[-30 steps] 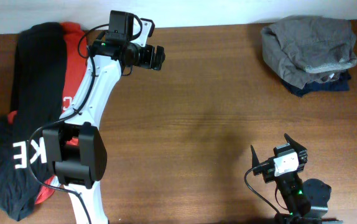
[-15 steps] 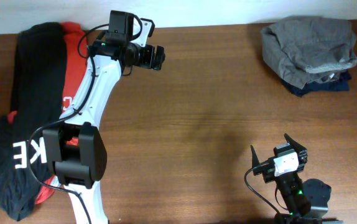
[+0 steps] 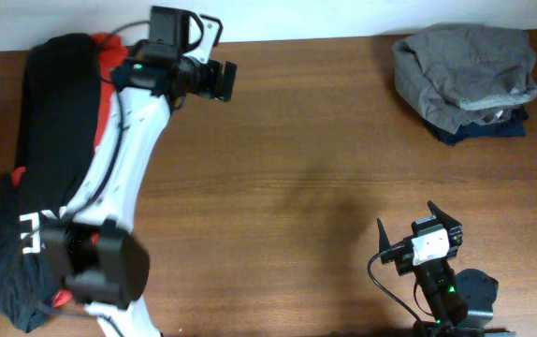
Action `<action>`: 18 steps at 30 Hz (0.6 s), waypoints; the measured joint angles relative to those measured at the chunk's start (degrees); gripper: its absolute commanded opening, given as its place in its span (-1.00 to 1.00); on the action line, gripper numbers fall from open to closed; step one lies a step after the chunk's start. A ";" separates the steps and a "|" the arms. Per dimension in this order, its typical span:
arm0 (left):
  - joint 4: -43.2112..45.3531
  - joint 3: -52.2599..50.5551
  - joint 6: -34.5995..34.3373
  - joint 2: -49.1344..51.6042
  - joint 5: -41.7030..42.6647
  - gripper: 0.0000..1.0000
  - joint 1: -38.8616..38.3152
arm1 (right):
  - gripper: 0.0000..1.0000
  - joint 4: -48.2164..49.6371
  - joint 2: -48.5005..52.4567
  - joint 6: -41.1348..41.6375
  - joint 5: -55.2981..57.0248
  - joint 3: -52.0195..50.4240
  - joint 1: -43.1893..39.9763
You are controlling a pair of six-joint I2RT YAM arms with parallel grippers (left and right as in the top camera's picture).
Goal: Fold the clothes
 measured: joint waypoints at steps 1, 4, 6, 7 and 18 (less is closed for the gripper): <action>0.52 -0.42 0.33 -1.66 -0.02 0.98 0.00 | 0.97 0.00 0.00 -0.04 0.00 0.00 0.00; 5.03 -7.34 1.36 -11.37 -0.20 0.98 0.00 | 0.97 0.00 -0.02 -0.02 0.00 0.00 0.00; 10.56 -13.03 1.70 -16.72 -0.46 0.98 0.02 | 0.97 0.02 -0.02 0.02 0.02 0.00 0.00; 12.66 -16.31 1.88 -19.28 -0.61 0.98 0.13 | 0.98 -0.02 -0.04 0.02 0.04 0.00 0.00; 38.25 -68.81 2.36 -54.27 0.50 0.98 3.45 | 0.97 0.17 -0.17 0.00 0.17 -0.09 0.00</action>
